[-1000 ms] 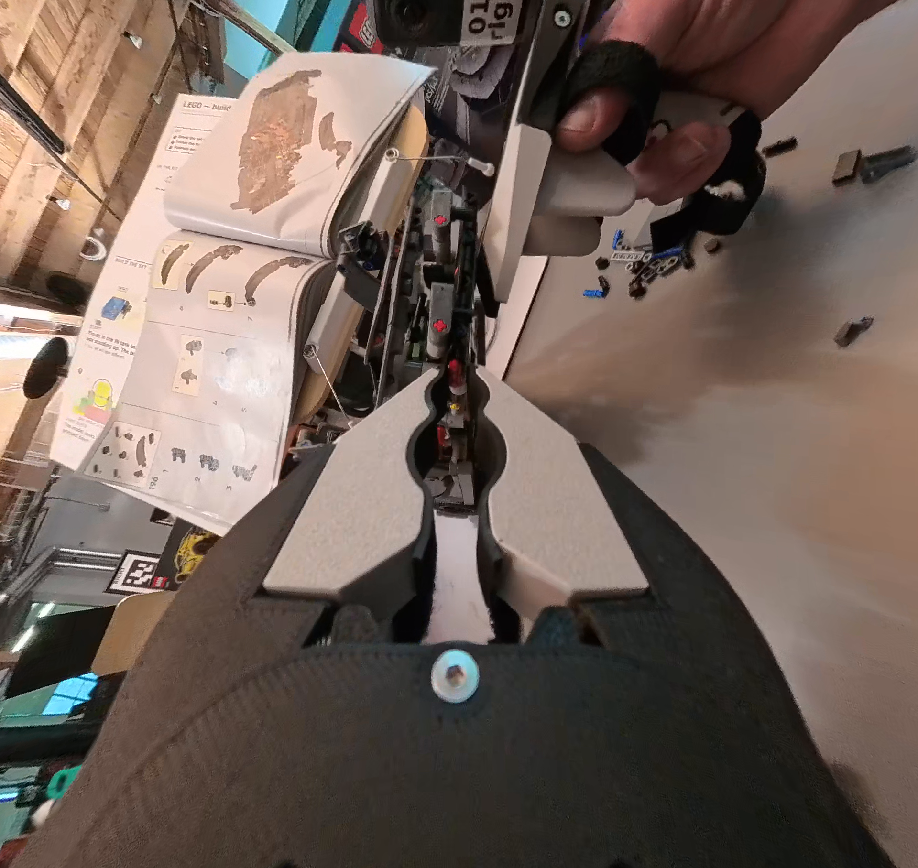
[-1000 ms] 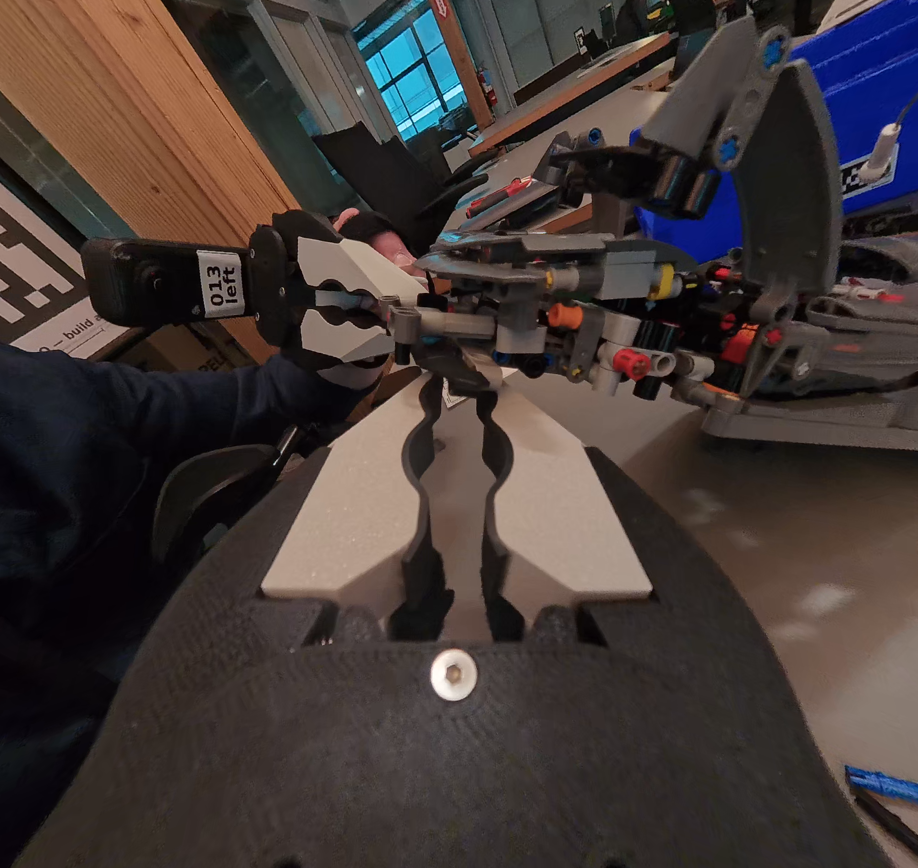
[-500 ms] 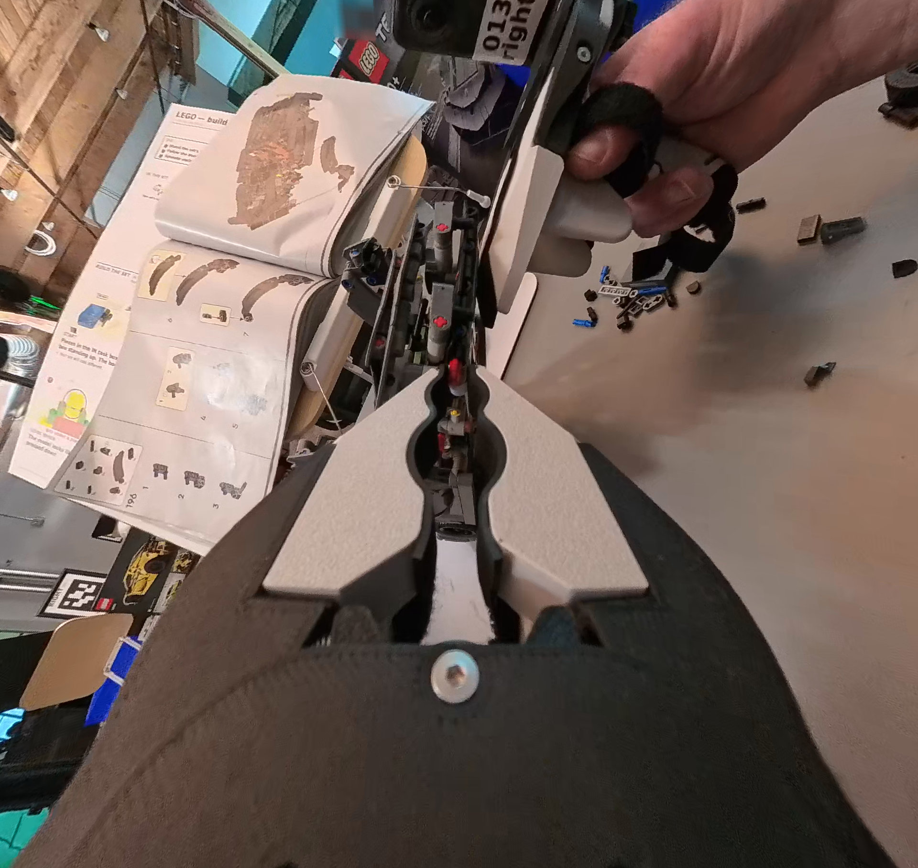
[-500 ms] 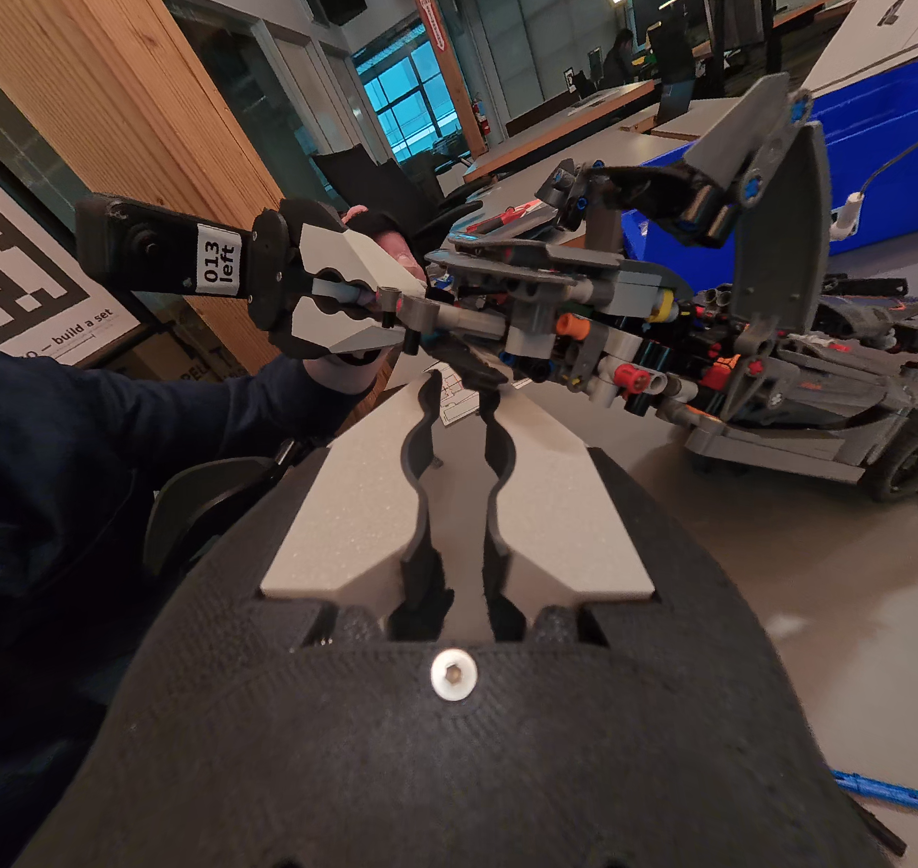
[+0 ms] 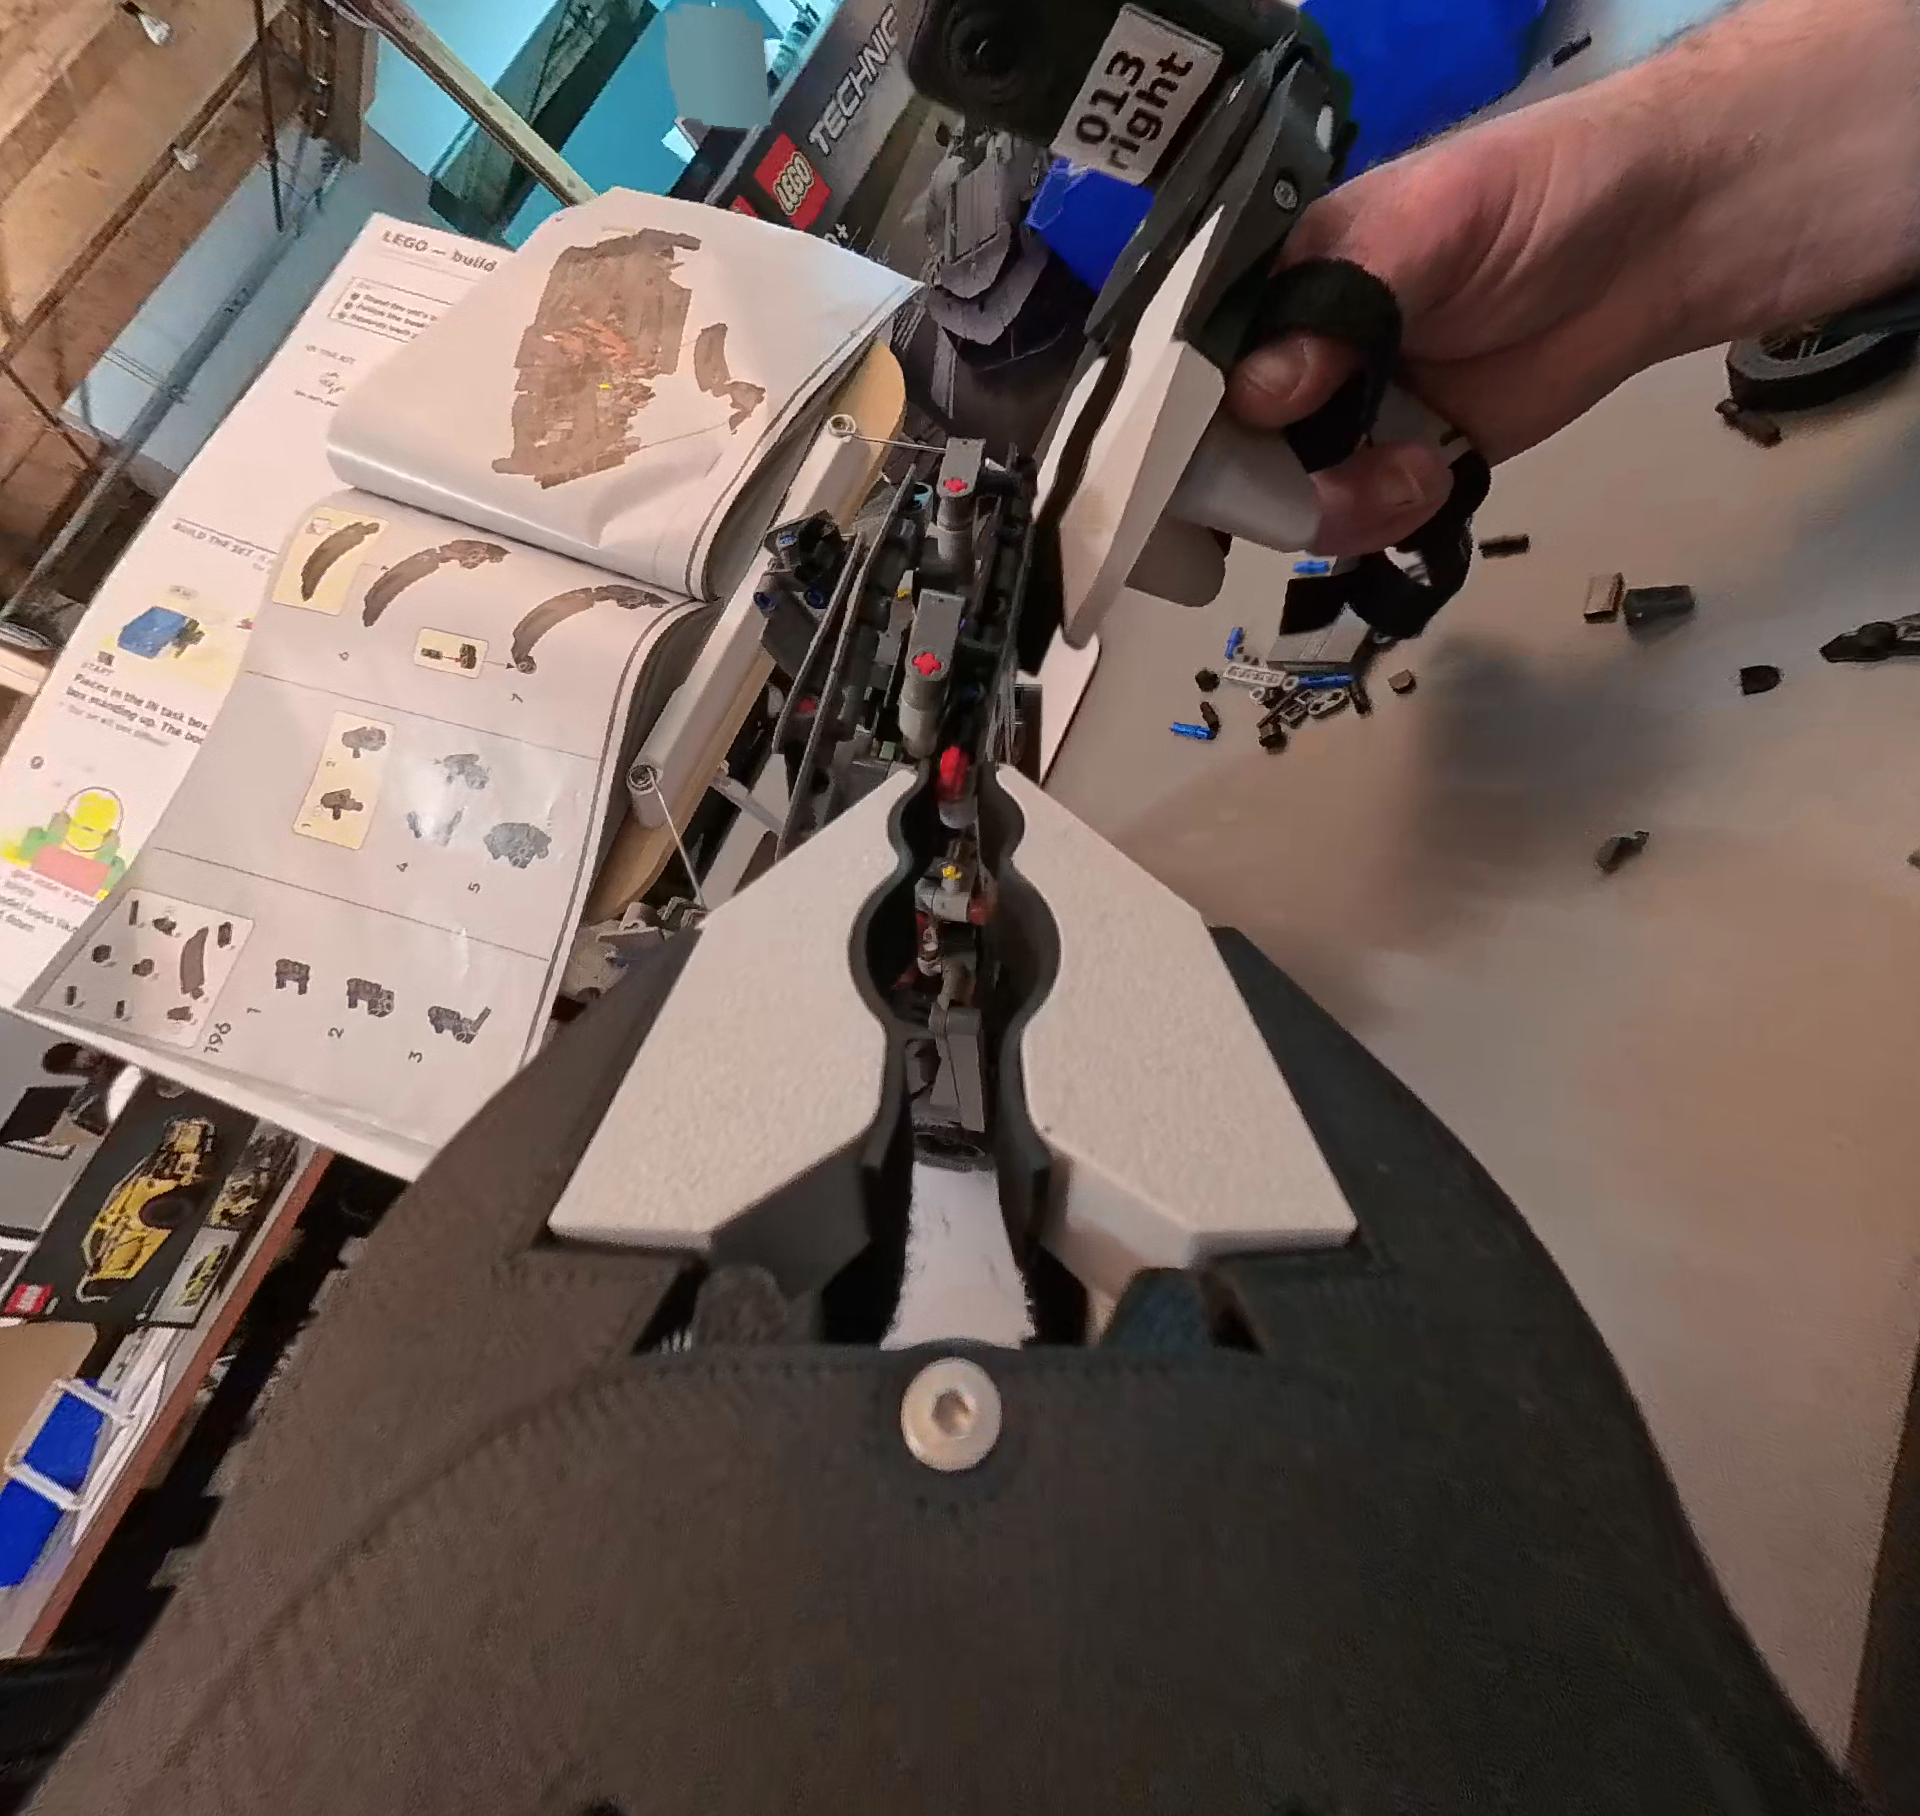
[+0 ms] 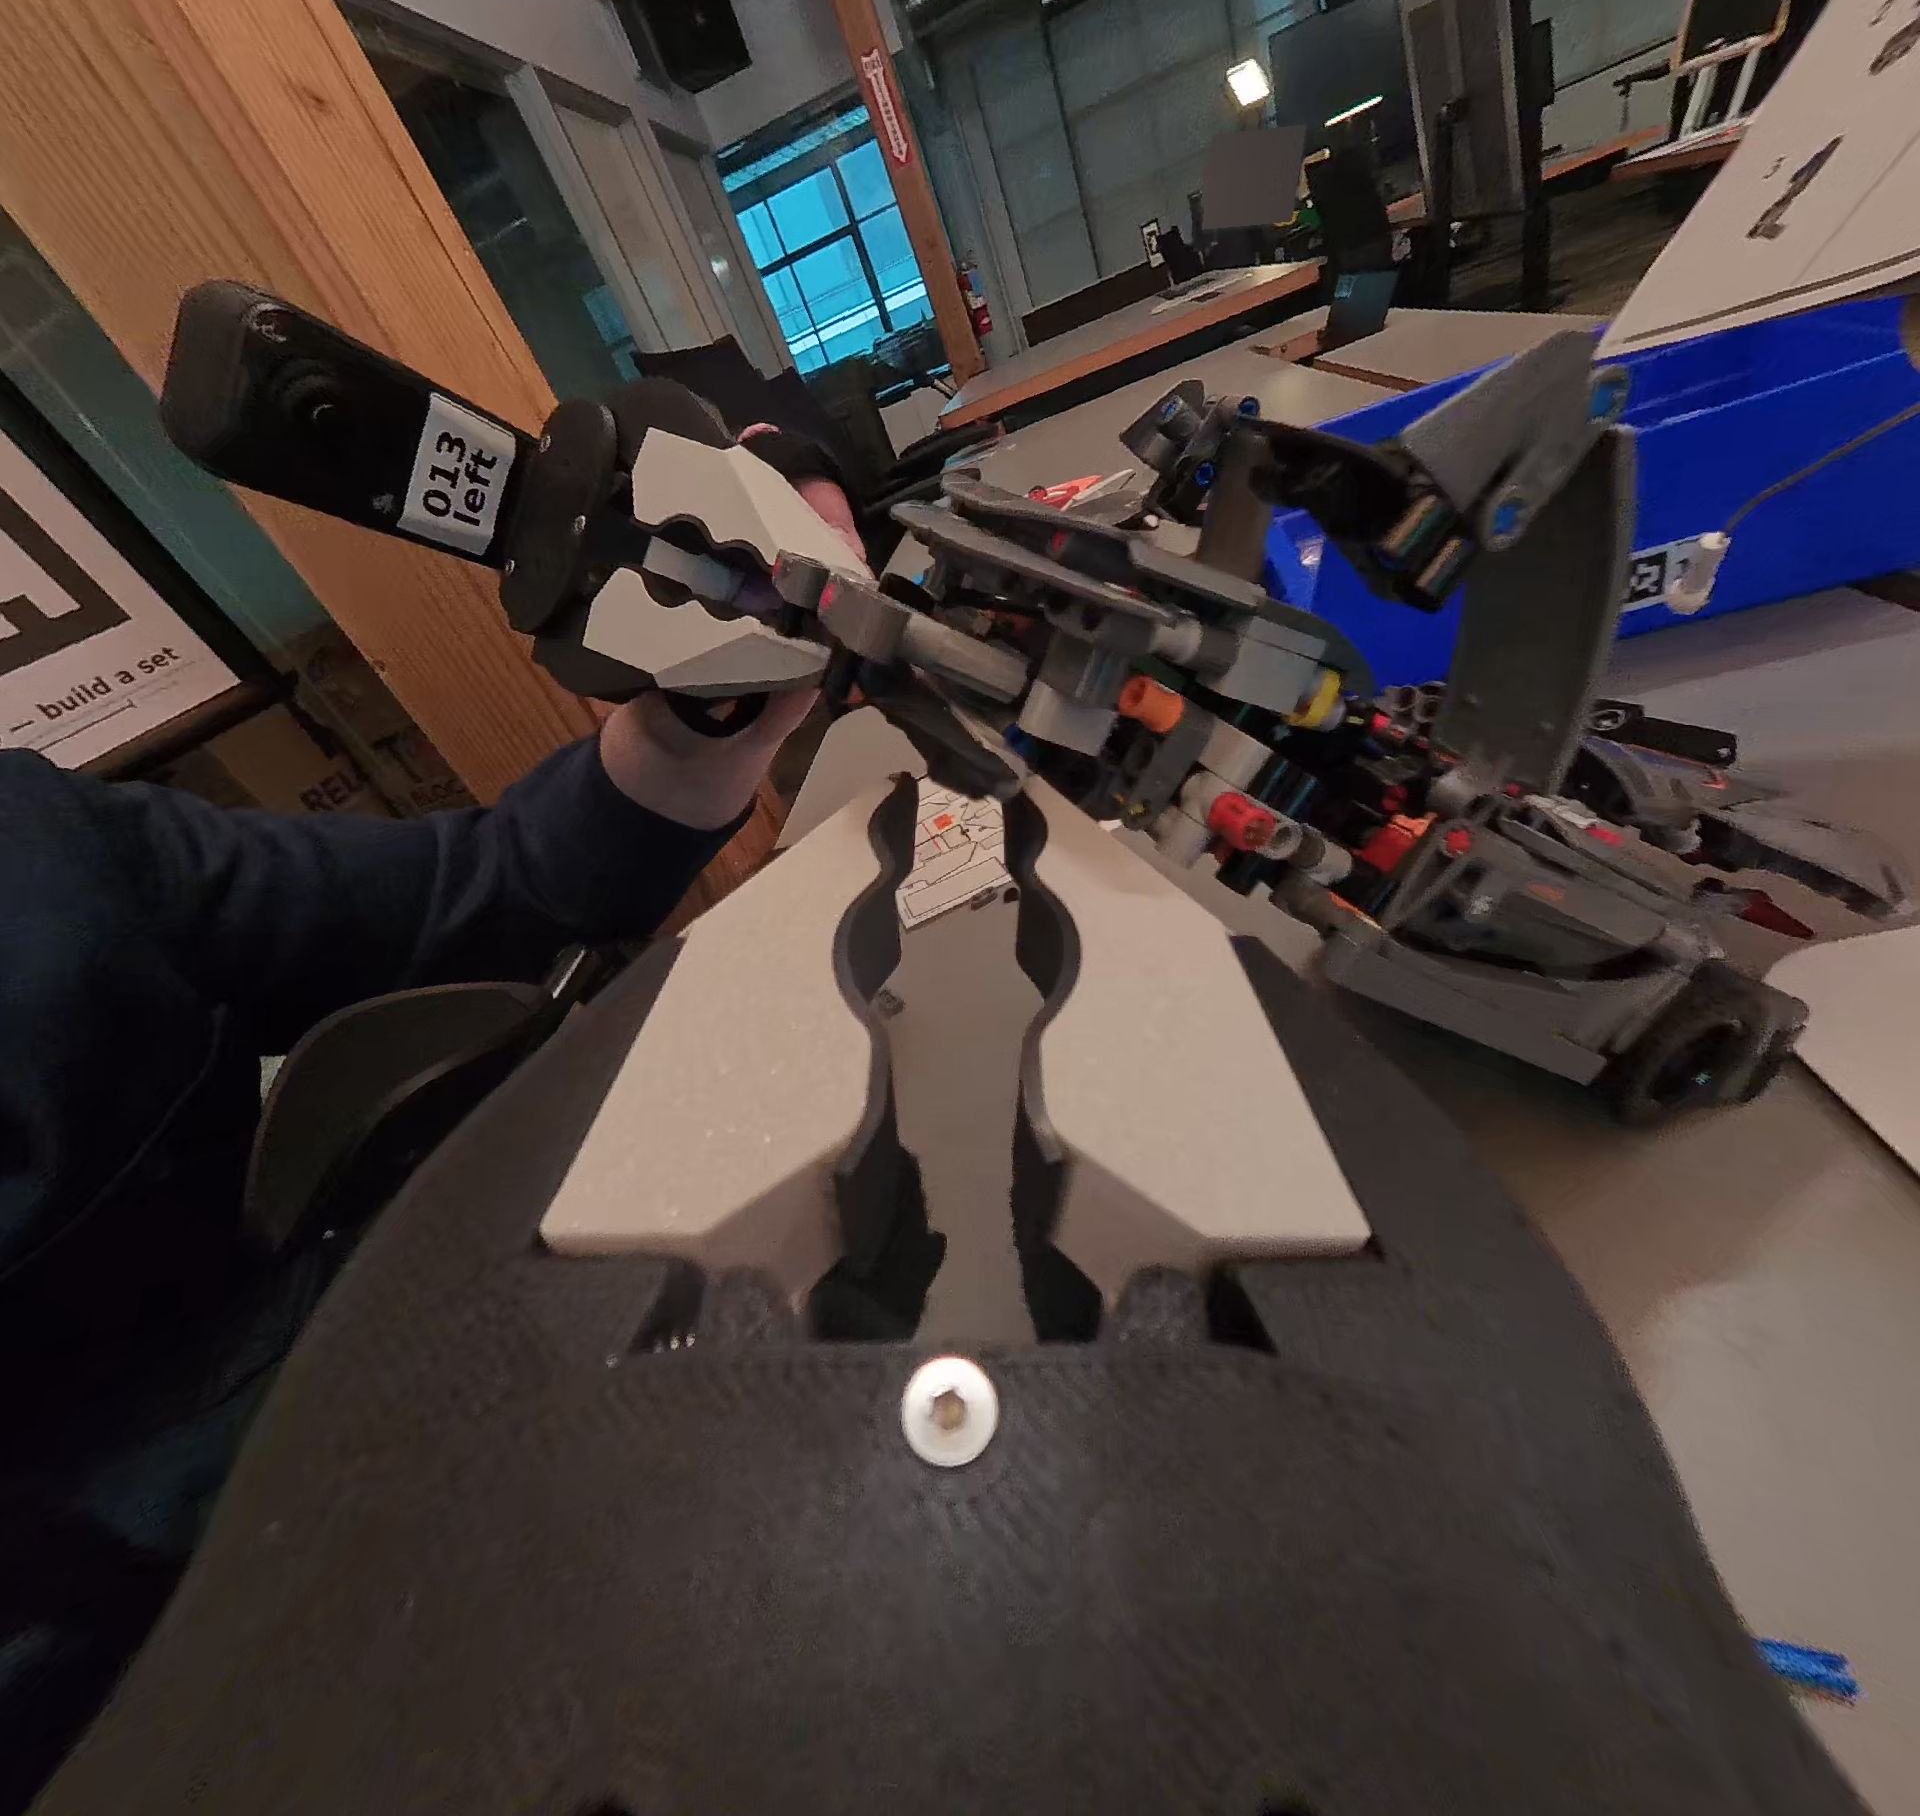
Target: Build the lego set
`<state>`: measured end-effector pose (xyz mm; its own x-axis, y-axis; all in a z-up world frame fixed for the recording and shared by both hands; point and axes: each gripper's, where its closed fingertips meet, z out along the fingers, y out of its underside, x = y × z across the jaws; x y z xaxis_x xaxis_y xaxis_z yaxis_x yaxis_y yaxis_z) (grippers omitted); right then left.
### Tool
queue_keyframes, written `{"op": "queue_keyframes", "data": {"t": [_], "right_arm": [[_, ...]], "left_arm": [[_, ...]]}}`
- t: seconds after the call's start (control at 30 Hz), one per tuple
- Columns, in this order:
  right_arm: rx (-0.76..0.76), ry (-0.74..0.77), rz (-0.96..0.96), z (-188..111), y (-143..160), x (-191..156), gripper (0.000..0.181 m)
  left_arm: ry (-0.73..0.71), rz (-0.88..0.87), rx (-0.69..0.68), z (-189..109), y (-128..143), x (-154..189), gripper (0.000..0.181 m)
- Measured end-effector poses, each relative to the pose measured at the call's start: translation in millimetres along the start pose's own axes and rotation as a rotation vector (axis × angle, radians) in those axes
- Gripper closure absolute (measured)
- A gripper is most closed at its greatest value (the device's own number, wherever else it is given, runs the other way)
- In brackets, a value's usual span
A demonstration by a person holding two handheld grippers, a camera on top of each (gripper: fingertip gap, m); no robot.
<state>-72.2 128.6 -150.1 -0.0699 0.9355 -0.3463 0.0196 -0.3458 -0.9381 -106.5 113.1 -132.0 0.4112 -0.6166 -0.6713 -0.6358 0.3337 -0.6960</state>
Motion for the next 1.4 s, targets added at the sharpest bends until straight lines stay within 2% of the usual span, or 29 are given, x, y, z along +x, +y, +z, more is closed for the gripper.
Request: {"op": "queue_keyframes", "data": {"t": [0.47,0.8,0.93,1.13,1.4], "right_arm": [[0.067,0.061,-0.045,-8.6,-15.4,3.8,0.163],[0.086,0.096,-0.071,-7.2,-19.4,3.1,0.168],[0.099,0.107,-0.066,-7.8,-20.9,4.8,0.169],[0.104,0.121,-0.064,-9.1,-22.0,7.0,0.169],[0.106,0.137,-0.055,-9.2,-21.3,10.0,0.170]], "left_arm": [[0.053,-0.110,0.050,-10.2,-7.5,-9.6,0.177],[0.062,-0.165,0.086,-12.6,-10.8,-14.0,0.176],[0.054,-0.158,0.093,-11.2,-10.6,-13.7,0.176],[0.024,-0.123,0.064,-4.9,-7.1,-12.9,0.165],[-0.036,-0.099,0.058,-2.2,-6.7,-12.3,0.171]]}}
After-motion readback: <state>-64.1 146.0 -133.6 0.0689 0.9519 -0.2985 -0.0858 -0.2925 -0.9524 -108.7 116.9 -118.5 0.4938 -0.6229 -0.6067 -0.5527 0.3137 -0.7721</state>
